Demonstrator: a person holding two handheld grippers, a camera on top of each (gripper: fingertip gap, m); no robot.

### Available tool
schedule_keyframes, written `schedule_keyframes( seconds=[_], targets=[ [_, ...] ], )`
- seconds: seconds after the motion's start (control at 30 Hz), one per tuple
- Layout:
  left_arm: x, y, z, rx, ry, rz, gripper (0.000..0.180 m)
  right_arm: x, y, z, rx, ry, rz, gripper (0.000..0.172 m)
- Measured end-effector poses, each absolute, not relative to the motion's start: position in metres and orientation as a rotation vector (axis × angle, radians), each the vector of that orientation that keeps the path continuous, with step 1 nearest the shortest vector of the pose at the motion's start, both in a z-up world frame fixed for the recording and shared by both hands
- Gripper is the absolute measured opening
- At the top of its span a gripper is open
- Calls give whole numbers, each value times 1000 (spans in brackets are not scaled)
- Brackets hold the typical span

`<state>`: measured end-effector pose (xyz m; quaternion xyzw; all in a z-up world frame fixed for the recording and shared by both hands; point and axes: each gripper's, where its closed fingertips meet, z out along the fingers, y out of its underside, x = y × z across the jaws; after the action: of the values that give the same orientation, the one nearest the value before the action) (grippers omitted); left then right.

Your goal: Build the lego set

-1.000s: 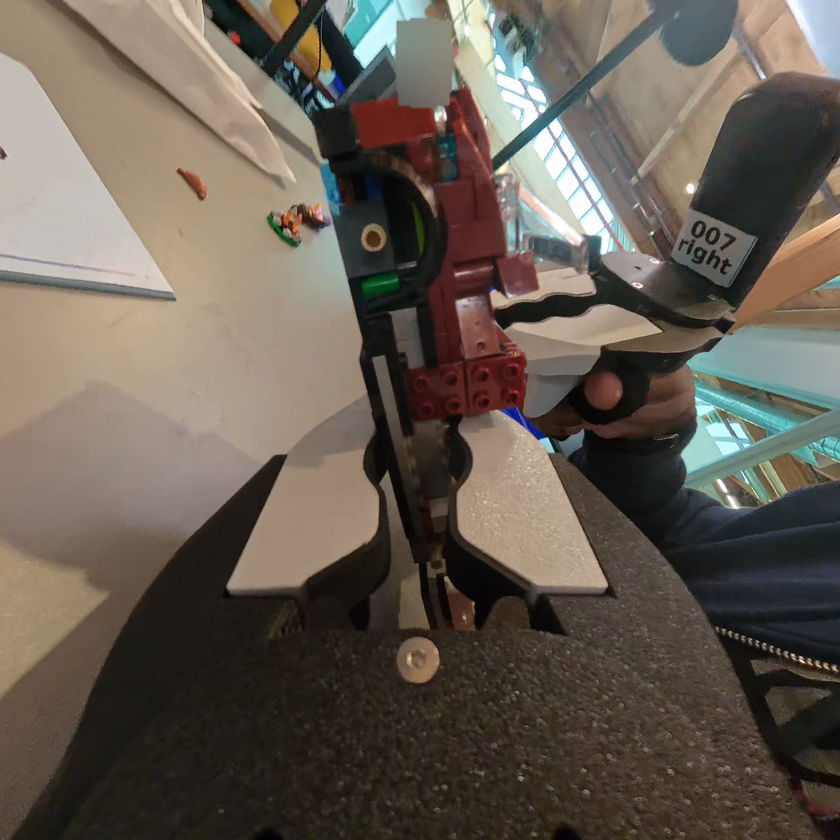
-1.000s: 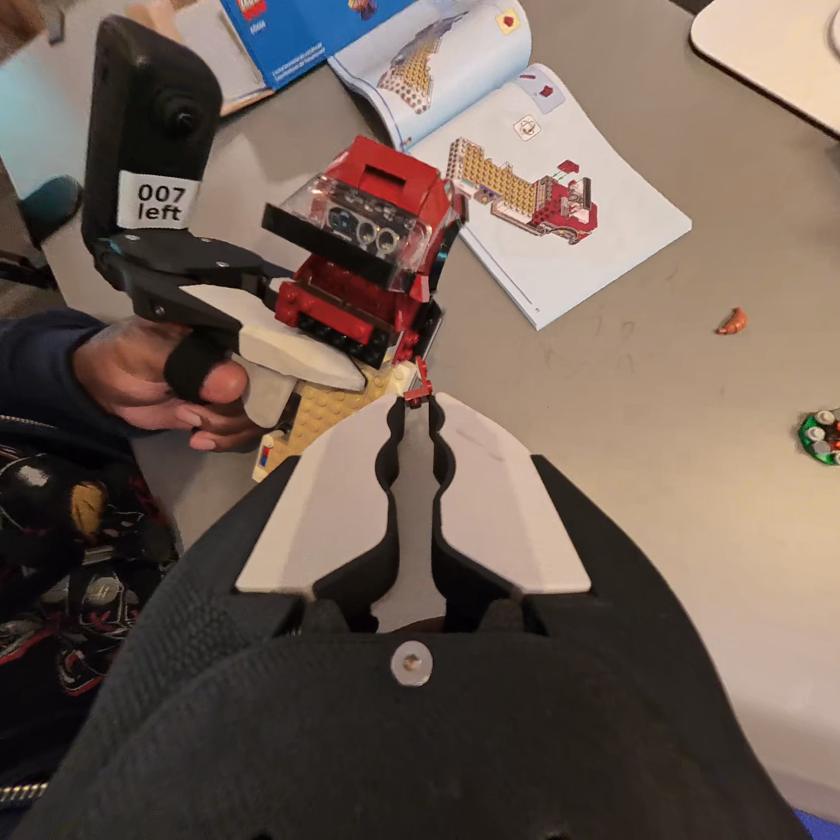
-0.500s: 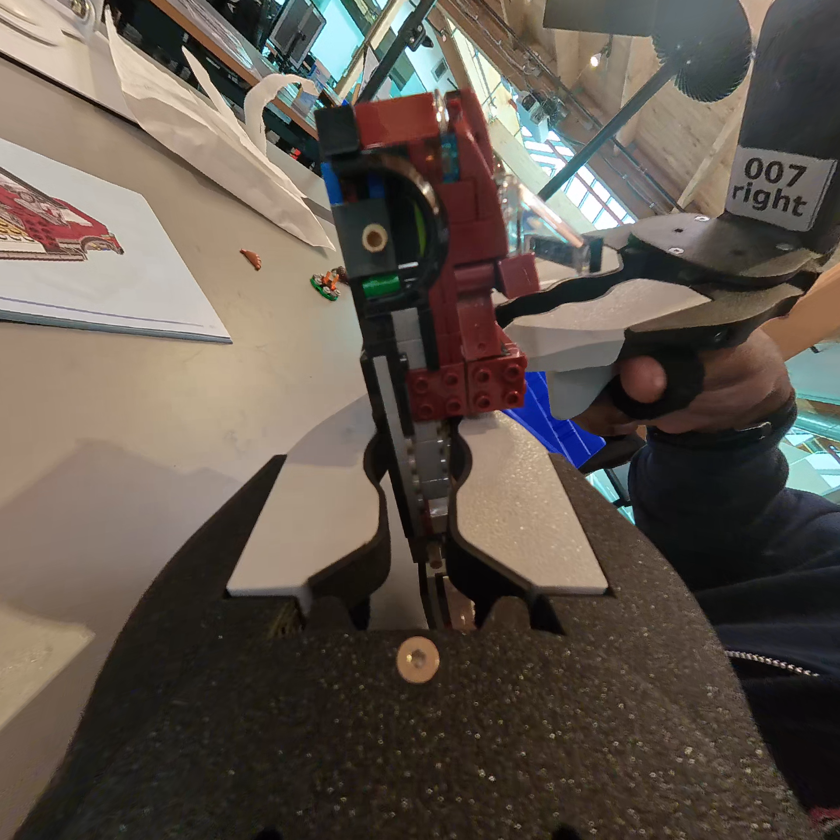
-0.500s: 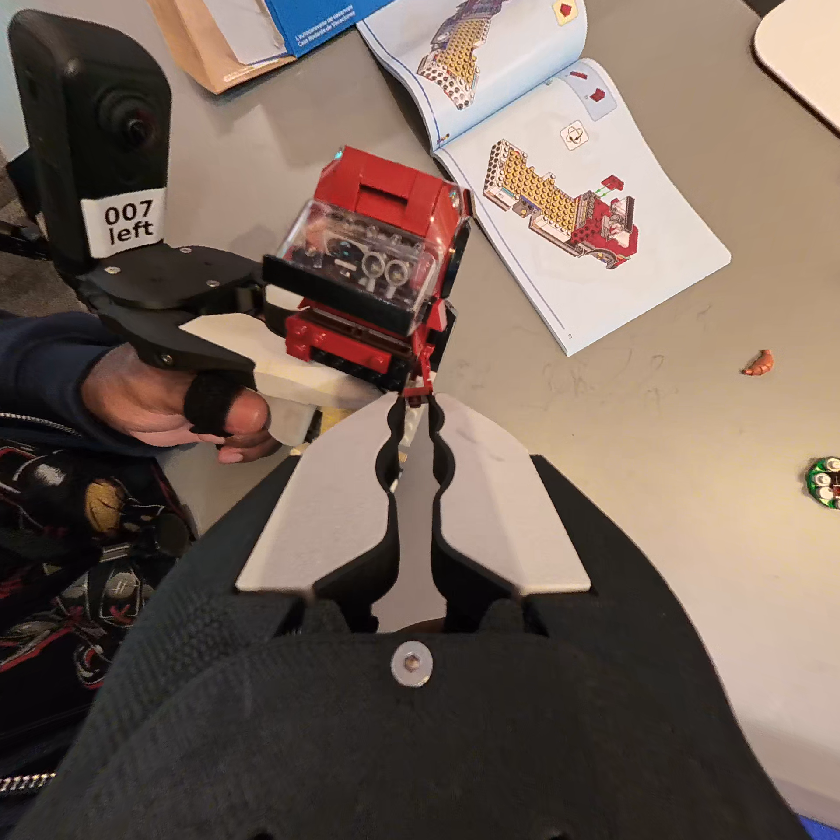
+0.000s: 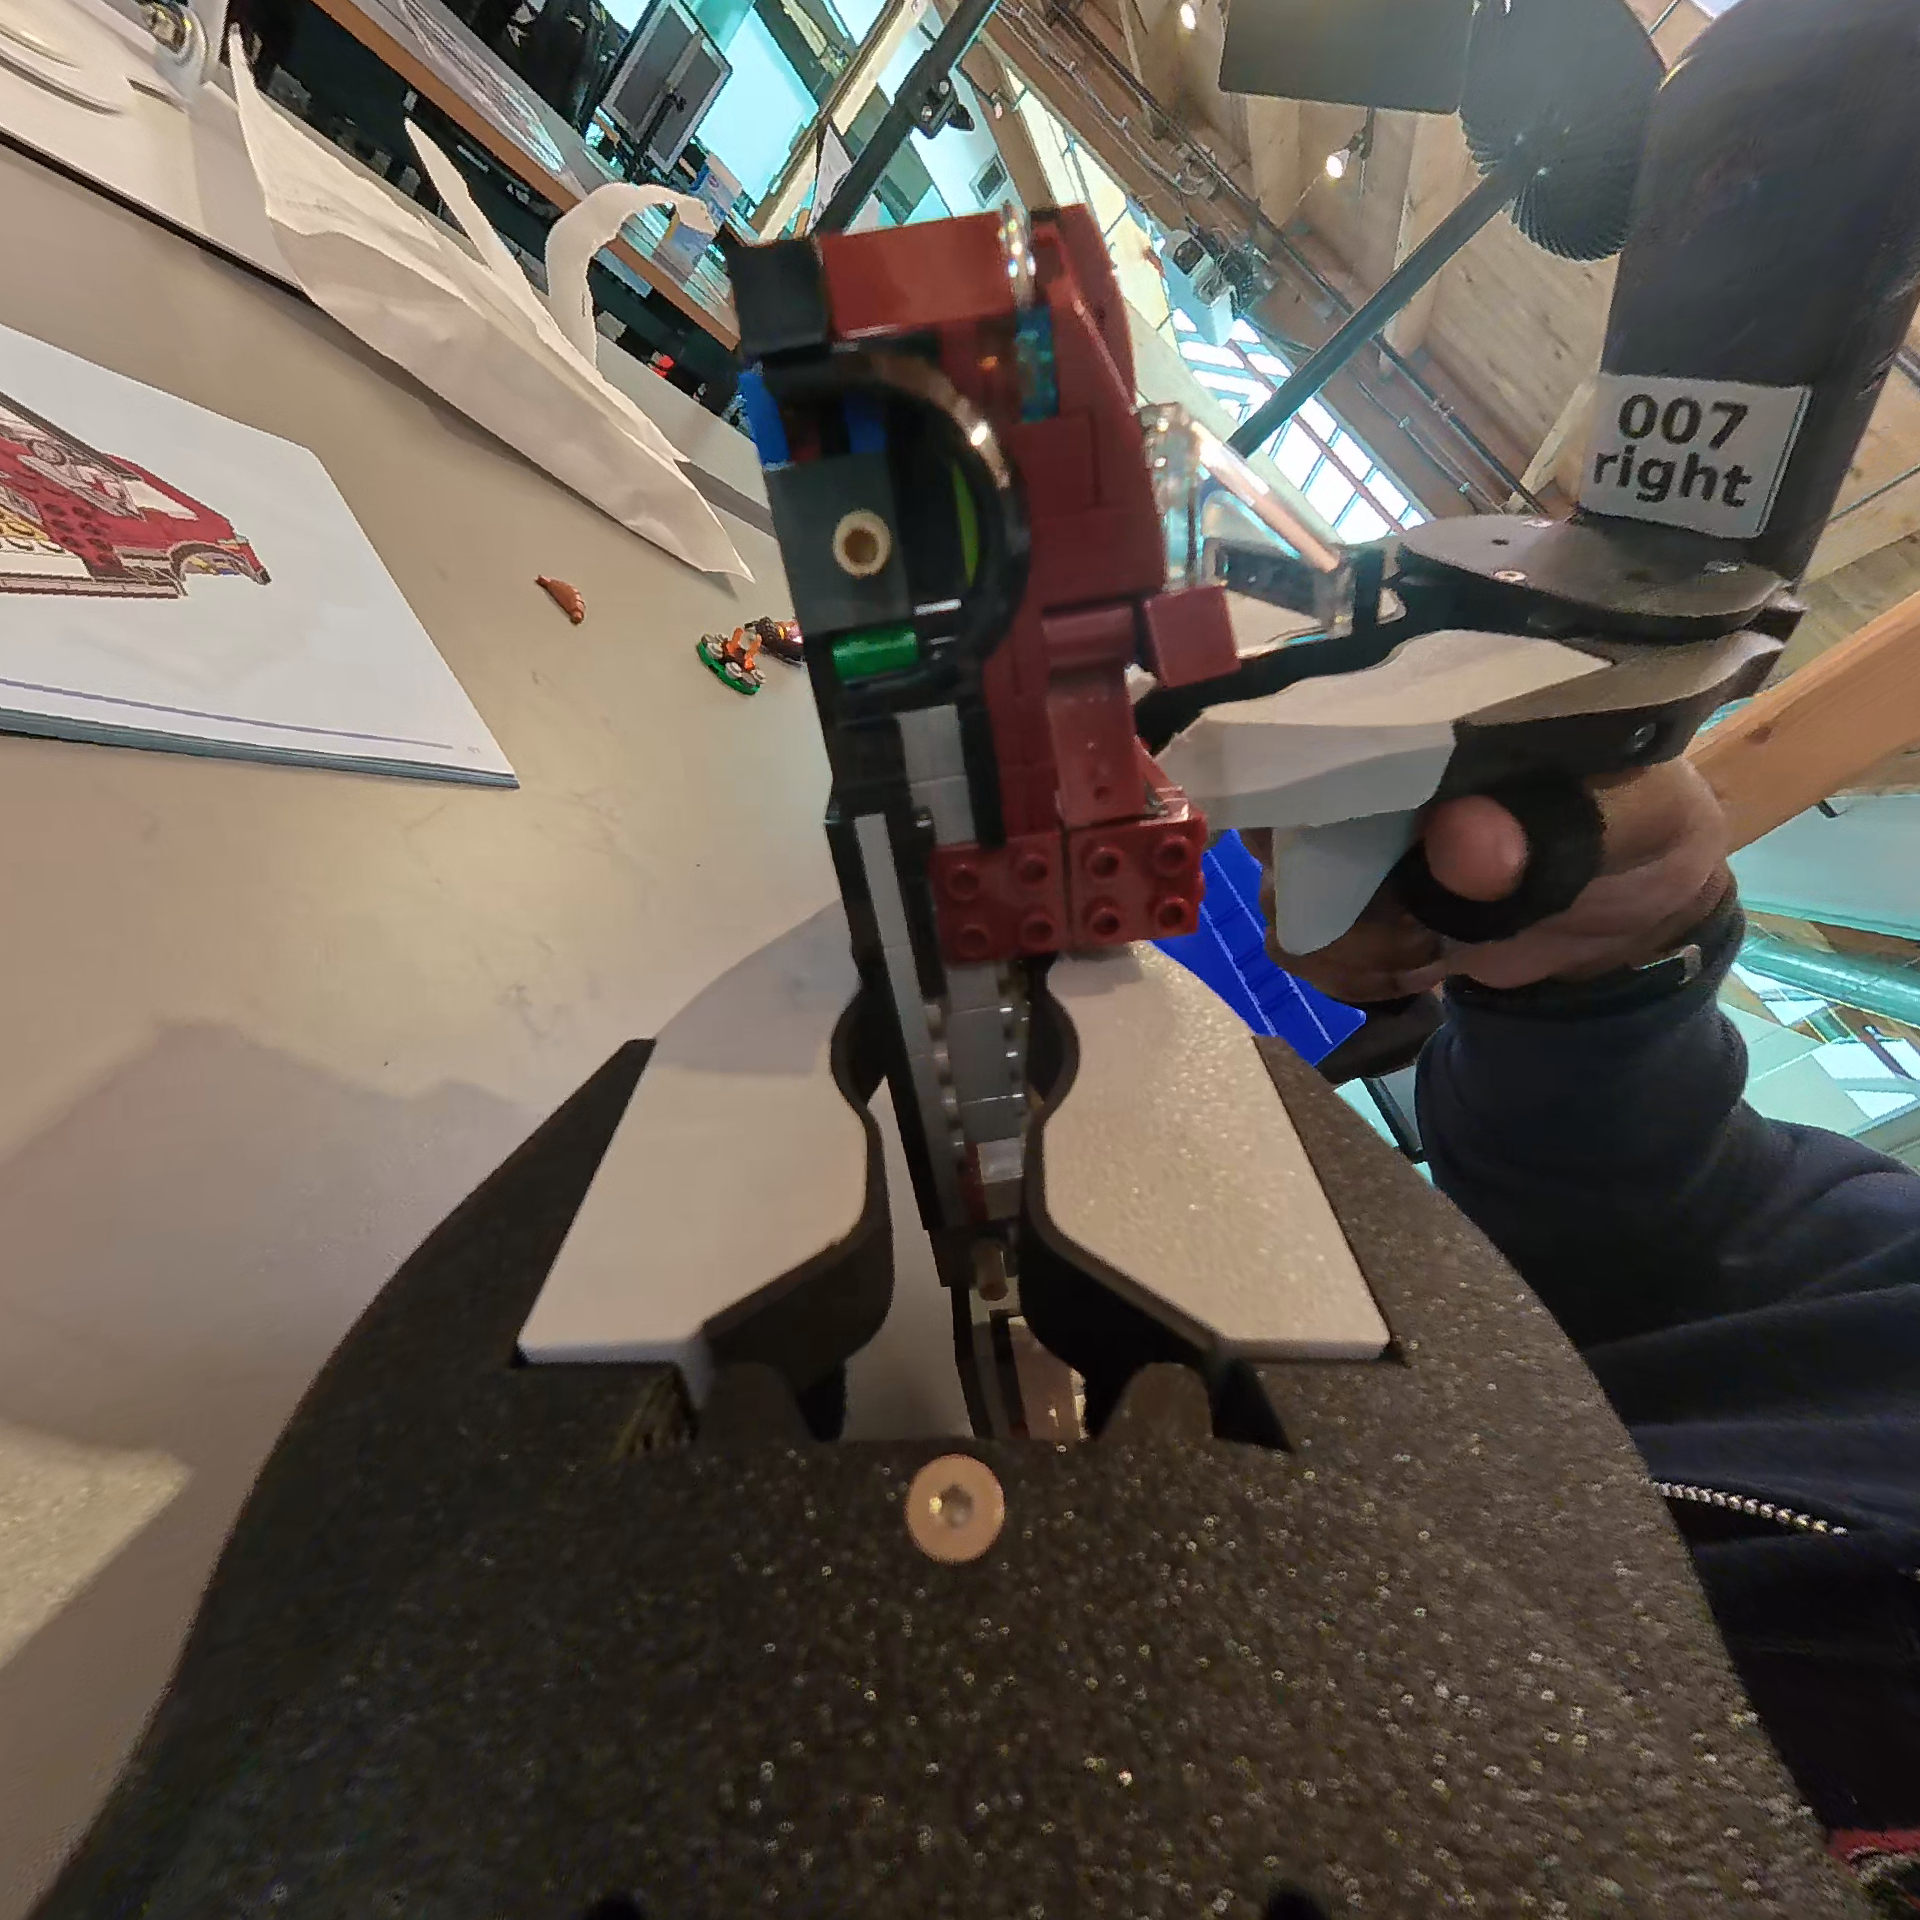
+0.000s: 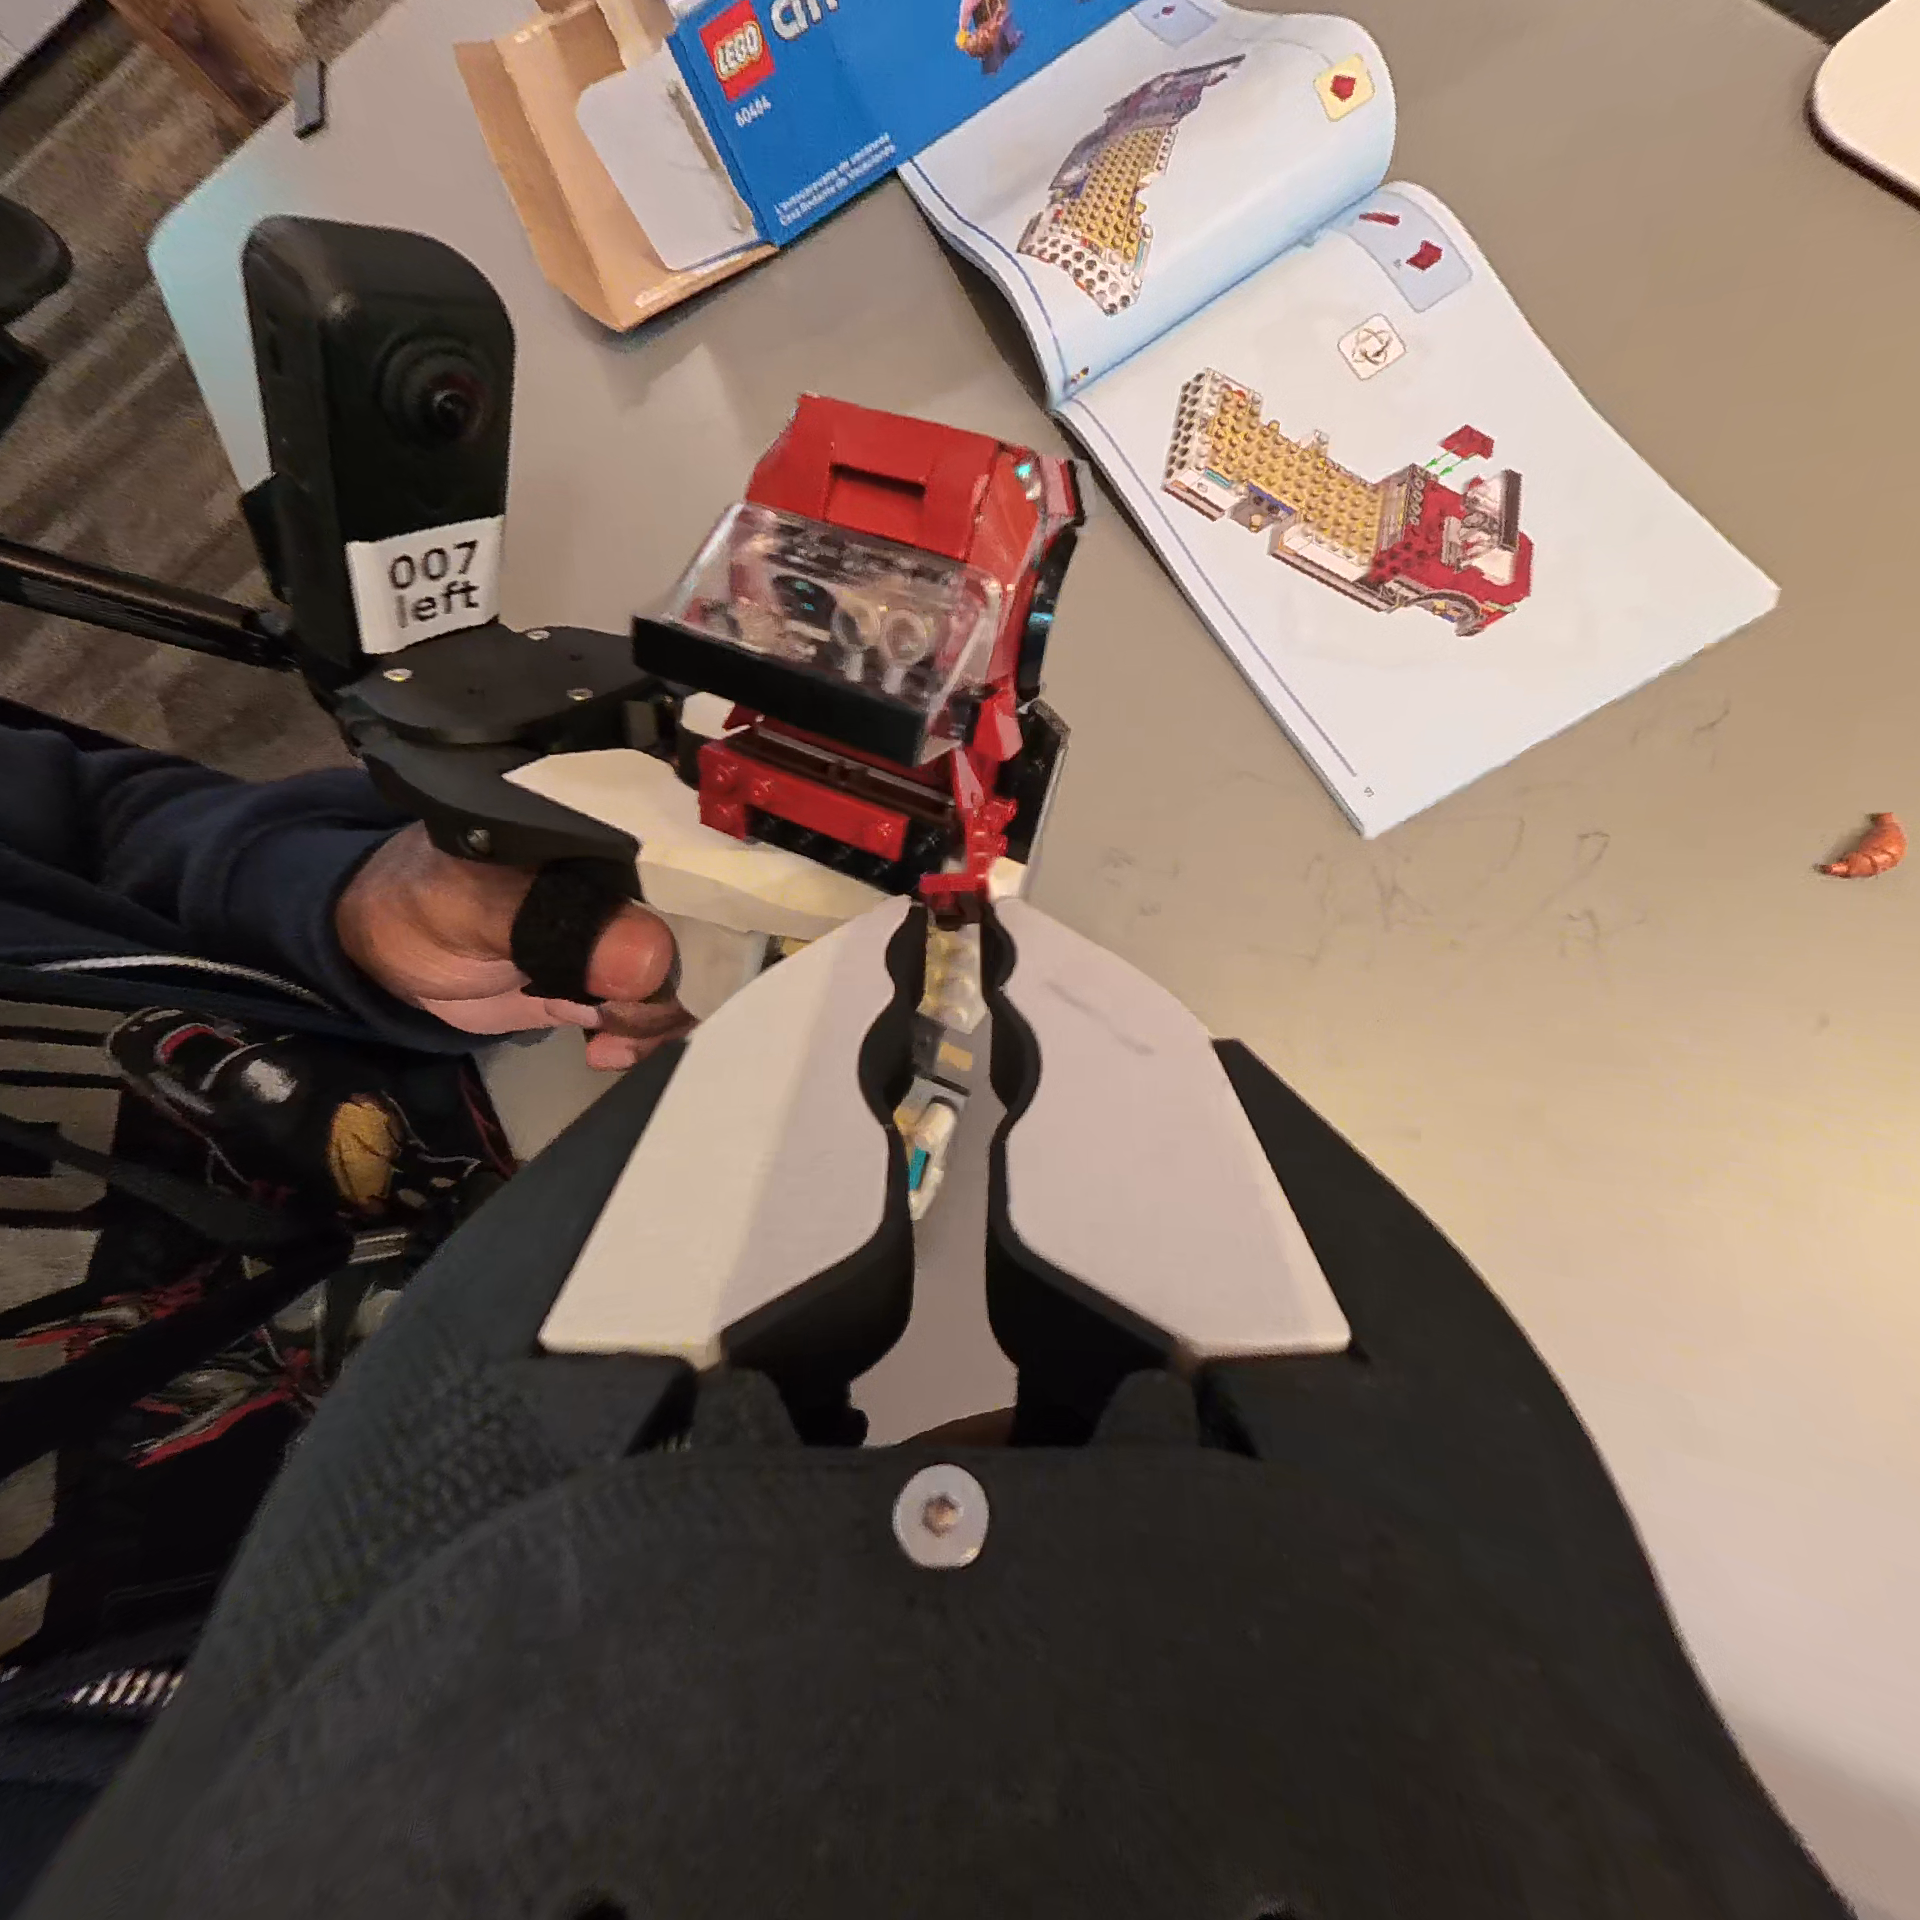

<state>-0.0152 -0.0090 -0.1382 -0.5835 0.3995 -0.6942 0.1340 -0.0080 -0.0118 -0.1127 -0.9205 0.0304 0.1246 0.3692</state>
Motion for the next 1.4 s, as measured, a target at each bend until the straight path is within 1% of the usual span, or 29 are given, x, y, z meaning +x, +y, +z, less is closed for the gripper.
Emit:
schedule_keyframes(
  seconds=[0.07, 0.17, 0.57, 1.0, 1.07, 1.17, 1.4],
  targets=[
    [-15, -8, -140, -1701, 1162, -1997, 23, -13, -12, -110, -2341, 71, 395, 6],
    [-14, -9, -140, -1702, 1169, -1997, 23, -11, -12, -112, -2340, 73, 385, 1],
    [-15, -9, -139, -1729, 1137, -2091, 23, -11, -9, -109, -2294, 109, 400, 2],
    [-15, -14, -138, -1754, 1130, -2193, 23, -11, -7, -105, -2278, 116, 352, 8],
    [-15, -15, -137, -1757, 1123, -2221, 23, -10, -8, -105, -2273, 123, 357, 12],
    [-16, -15, -135, -1775, 1091, -2308, 23, -8, -10, -105, -2258, 165, 382, 24],
    [-20, -19, -129, -1705, 1115, -2392, 23, -13, -9, -99, -2133, 280, 577, 28]
  ],
)
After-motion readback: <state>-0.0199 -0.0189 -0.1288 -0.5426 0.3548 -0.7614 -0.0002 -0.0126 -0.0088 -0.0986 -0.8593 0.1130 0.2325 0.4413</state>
